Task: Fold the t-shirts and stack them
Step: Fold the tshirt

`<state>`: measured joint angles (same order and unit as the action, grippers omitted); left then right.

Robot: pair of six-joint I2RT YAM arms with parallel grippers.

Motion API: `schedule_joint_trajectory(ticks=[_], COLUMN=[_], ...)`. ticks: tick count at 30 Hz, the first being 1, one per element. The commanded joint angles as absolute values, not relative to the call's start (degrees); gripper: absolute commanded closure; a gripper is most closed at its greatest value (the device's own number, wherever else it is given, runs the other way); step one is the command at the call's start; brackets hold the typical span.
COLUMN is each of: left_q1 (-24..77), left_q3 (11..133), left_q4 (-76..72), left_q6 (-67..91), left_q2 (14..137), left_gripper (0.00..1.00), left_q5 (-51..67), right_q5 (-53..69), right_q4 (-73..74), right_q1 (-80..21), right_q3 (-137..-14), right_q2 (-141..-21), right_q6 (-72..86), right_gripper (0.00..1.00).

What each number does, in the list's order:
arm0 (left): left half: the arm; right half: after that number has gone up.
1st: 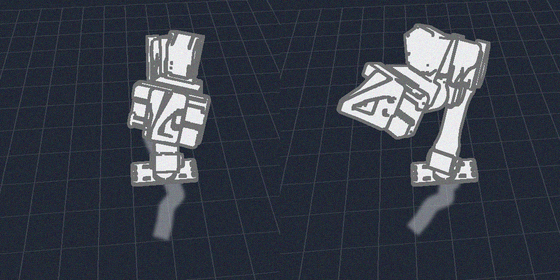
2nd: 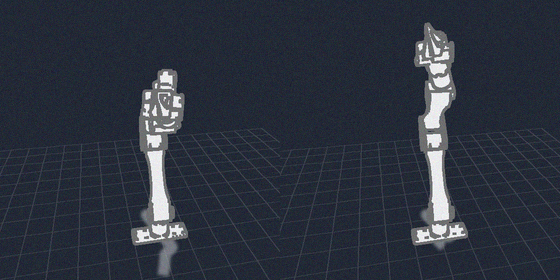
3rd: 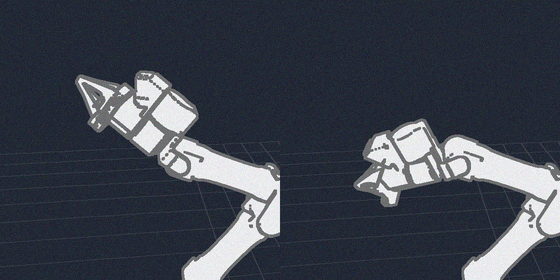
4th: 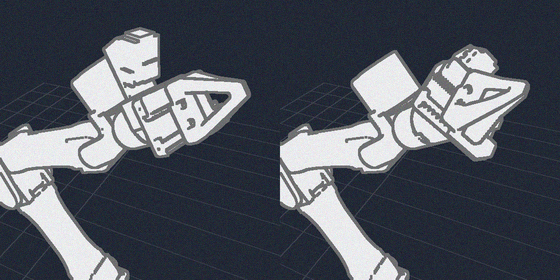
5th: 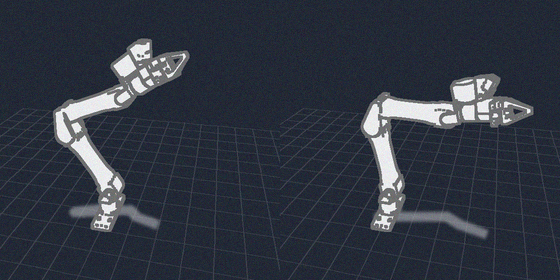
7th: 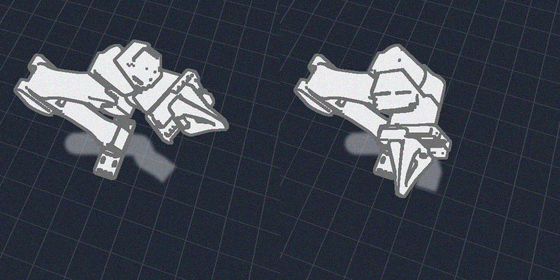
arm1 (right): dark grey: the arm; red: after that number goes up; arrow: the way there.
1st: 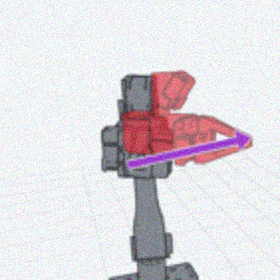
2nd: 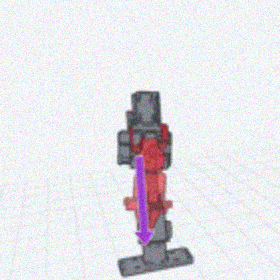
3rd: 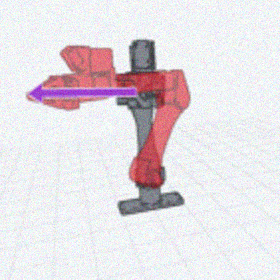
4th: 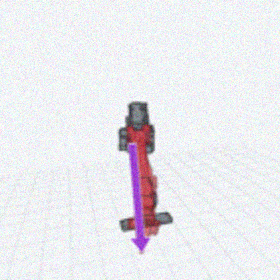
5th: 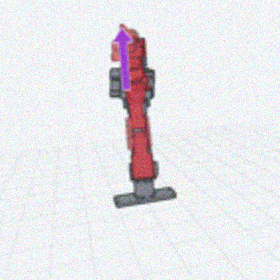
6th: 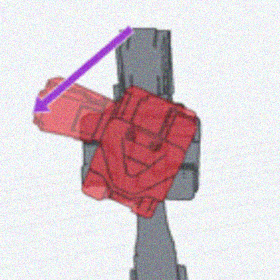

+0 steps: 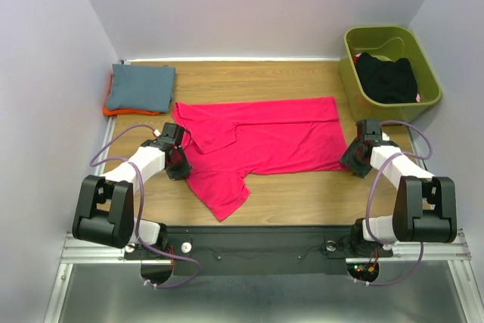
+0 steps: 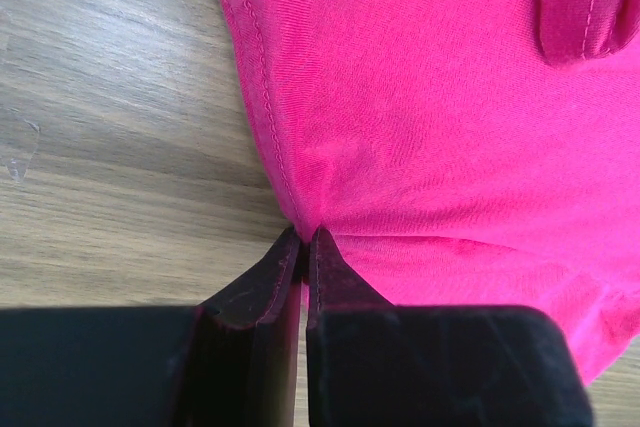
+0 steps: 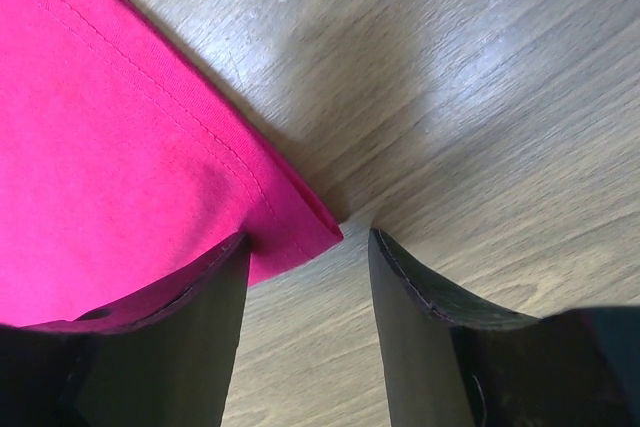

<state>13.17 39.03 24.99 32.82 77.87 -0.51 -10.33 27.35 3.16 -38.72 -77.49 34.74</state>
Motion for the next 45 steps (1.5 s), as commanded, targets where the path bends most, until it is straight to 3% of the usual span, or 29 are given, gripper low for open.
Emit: schedule_joint_trajectory(ticks=[1,3,7,15,27,35,45], left_q1=[13.54,13.53,13.54,13.36,5.02,4.57,4.57], left_q3=[39.55,39.64,39.64,39.81,40.96,41.22,48.16], left_q4=[25.84,25.93,26.01,26.37,29.0,27.86,30.67], left_q6=[32.34,32.52,32.61,32.7,29.8,29.18,26.98], left_q2=[78.93,78.84,78.84,78.84,76.12,77.08,76.99], left_gripper=[1.0,1.0,1.0,1.0,1.0,1.0,1.0], left_q5=[-3.07,-3.34,-3.34,-3.87,-0.26,5.53,2.11], right_q5=[-11.78,-11.6,-11.51,-11.95,-14.06,-11.25,-7.83], right_q4=[23.03,22.68,22.15,22.24,25.93,27.07,29.97], right_q1=[4.3,4.57,5.27,6.24,7.82,7.82,7.82], right_q3=[-37.88,-37.62,-37.18,-36.48,-37.97,-40.69,-47.54], right_q2=[-77.52,-77.78,-78.31,-77.0,-72.95,-72.6,-74.61], right_q6=[35.86,35.95,35.51,35.16,34.54,33.05,29.36], right_gripper=[0.44,0.46,0.59,0.99,0.99,0.99,0.99])
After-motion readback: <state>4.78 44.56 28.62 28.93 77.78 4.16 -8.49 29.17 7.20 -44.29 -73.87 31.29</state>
